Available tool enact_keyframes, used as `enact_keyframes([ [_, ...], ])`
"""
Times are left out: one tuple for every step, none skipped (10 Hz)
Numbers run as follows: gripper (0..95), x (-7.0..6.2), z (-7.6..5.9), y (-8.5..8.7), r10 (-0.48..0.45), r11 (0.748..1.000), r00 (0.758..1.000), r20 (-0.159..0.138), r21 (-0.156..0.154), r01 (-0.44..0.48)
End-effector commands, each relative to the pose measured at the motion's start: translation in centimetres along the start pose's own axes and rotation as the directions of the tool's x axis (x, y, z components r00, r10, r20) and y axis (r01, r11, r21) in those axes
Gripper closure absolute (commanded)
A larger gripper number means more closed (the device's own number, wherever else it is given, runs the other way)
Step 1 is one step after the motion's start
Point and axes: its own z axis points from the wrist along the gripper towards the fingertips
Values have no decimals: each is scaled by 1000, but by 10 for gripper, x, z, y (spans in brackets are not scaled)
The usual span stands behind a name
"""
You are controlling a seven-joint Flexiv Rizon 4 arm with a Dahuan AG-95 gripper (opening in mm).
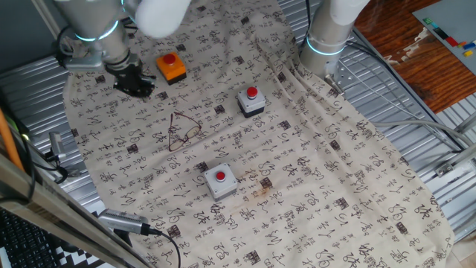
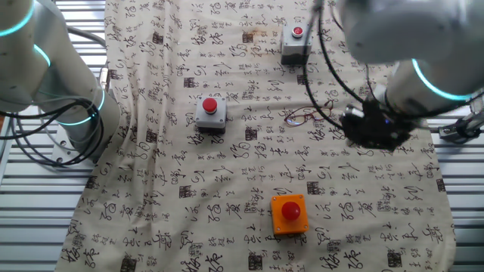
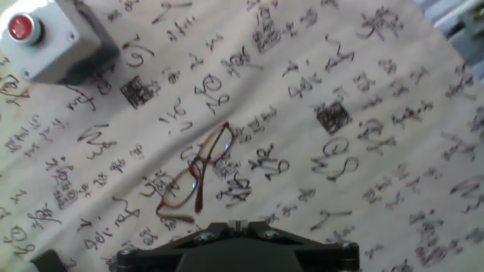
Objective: Unfold the leg of the glasses (with one hand)
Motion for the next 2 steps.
enact_keyframes([
  [950, 8, 2, 3, -16, 1000, 1000, -10, 18, 16],
  [950, 9, 1, 4, -14, 1000, 1000, -10, 16, 14],
])
